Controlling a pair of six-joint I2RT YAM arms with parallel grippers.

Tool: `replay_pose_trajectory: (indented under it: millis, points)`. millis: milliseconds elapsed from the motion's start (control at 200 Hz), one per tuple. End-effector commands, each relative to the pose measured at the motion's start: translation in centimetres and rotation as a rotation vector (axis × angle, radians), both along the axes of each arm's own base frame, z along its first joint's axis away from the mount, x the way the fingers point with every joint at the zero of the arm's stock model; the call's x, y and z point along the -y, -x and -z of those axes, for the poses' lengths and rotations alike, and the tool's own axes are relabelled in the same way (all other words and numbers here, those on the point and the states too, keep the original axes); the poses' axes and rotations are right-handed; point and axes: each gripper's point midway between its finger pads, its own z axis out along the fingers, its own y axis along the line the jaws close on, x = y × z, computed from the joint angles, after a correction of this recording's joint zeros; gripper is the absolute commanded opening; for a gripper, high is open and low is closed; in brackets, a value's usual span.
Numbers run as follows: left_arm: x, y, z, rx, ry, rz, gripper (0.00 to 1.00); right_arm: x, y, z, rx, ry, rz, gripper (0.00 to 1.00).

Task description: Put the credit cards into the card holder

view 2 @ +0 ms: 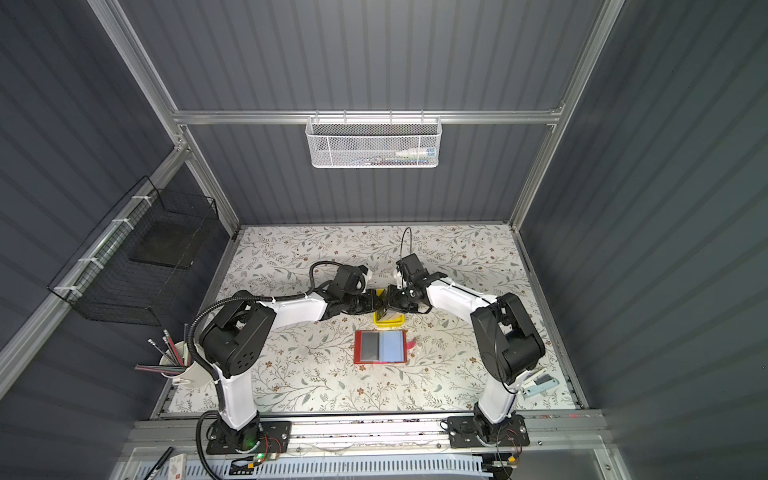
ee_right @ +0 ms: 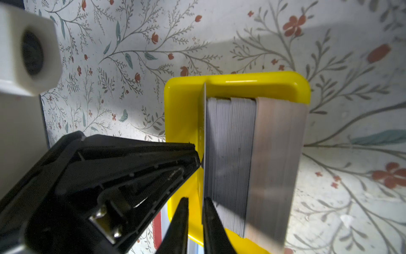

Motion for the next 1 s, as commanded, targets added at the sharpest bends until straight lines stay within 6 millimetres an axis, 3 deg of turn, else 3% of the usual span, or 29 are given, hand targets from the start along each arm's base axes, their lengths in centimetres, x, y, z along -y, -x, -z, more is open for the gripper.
replay_pose_trajectory:
  millis: [0,205,555,991]
  points:
    - [-0.8,1.0,2.0,-0.061,-0.035,0.003,0.13,-0.6,-0.5,-0.1,0.006,0.000,-0.005,0.14]
    - [-0.8,1.0,1.7,-0.058,-0.031,0.002,0.13,-0.1,-0.8,0.0,0.026,0.032,0.008,0.09]
    - [-1.1,1.3,-1.2,-0.004,-0.001,0.011,0.15,0.1,-0.3,-1.3,0.059,0.016,0.010,0.05]
    - [-2.4,4.3,-5.6,0.053,0.071,0.056,0.22,1.4,1.7,-3.2,0.117,-0.026,0.032,0.02]
